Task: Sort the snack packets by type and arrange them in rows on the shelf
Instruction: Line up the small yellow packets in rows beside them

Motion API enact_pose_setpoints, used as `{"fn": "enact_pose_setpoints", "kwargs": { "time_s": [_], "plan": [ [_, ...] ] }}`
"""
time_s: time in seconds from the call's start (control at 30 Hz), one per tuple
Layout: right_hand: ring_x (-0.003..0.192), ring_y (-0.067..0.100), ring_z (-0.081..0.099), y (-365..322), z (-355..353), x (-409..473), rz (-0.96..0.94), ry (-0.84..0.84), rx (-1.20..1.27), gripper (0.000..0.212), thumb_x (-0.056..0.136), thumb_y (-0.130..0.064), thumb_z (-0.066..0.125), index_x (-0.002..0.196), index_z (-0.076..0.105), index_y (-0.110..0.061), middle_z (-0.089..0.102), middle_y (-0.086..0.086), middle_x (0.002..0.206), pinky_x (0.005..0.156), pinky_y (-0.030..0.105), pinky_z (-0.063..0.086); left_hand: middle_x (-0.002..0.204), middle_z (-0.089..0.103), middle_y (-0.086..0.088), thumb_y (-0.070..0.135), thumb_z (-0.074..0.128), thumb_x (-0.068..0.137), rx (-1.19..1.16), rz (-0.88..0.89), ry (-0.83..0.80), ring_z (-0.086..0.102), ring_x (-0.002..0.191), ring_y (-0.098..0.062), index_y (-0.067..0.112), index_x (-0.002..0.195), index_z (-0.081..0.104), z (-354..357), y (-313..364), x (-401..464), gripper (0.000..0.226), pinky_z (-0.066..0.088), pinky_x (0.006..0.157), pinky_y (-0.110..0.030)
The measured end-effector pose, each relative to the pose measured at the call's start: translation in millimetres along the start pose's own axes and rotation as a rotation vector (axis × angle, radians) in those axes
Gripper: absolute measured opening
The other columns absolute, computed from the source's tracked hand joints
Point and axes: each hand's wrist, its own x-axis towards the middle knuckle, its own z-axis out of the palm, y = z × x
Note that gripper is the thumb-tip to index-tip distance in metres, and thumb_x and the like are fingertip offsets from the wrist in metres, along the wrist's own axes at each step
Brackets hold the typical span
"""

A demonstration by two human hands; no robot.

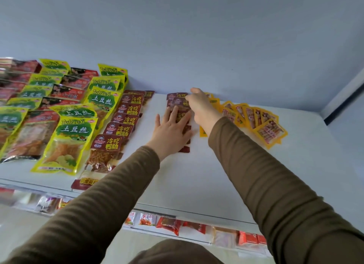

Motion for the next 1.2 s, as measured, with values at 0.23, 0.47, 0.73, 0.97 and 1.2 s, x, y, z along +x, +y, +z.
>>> {"fn": "enact_pose_setpoints", "kwargs": {
  "time_s": [0.23,0.47,0.73,0.97,1.2],
  "plan": [
    [0.117,0.021,0.047,-2,11,9,0.002,0.019,-0.117,0.054,0.102,-0.002,0.032,0.155,0.029,-0.011,0.039,0.011,0.154,0.089,0.027,0.041,0.170,0.014,-0.009,0.062,0.029,0.103,-0.021,0.007,0.050,0.004,0.156,-0.034,0.037,0.162,0.016,6,-6,-17,0.066,0.006,0.125,-0.061],
    [0.124,0.020,0.054,18,9,0,-0.070,0.002,-0.237,0.045,0.101,-0.002,0.038,0.144,0.050,-0.009,0.053,0.006,0.142,0.094,0.029,0.047,0.153,0.034,-0.004,0.072,0.043,0.092,-0.057,0.015,0.196,0.027,0.145,-0.032,0.027,0.156,0.032,6,-7,-40,0.079,0.014,0.124,-0.060],
    [0.063,0.014,0.039,1,16,28,0.143,0.069,-0.038,0.024,0.104,-0.003,0.037,0.084,0.047,-0.011,0.043,0.004,0.077,0.056,0.027,0.034,0.172,0.009,-0.005,0.081,0.028,0.092,-0.095,0.015,0.058,-0.003,0.158,-0.033,0.041,0.160,0.012,12,-10,-38,0.081,0.007,0.127,-0.057],
    [0.076,0.019,0.055,-3,24,50,0.067,-0.012,-0.287,0.015,0.099,-0.014,0.052,0.111,0.055,-0.006,0.055,0.012,0.106,0.064,0.031,0.049,0.171,0.011,-0.004,0.080,0.030,0.091,-0.094,0.018,0.046,-0.002,0.158,-0.031,0.043,0.158,0.012,12,-12,-38,0.079,0.006,0.126,-0.053],
    [0.112,0.030,0.067,0,40,55,-0.014,-0.027,-0.662,0.054,0.087,-0.040,0.076,0.122,0.063,-0.002,0.070,0.011,0.120,0.099,0.041,0.053,0.171,0.013,-0.004,0.078,0.029,0.092,-0.058,0.033,0.044,0.001,0.158,-0.031,0.044,0.159,0.014,8,-17,-40,0.076,0.009,0.127,-0.054]
  ]
}}
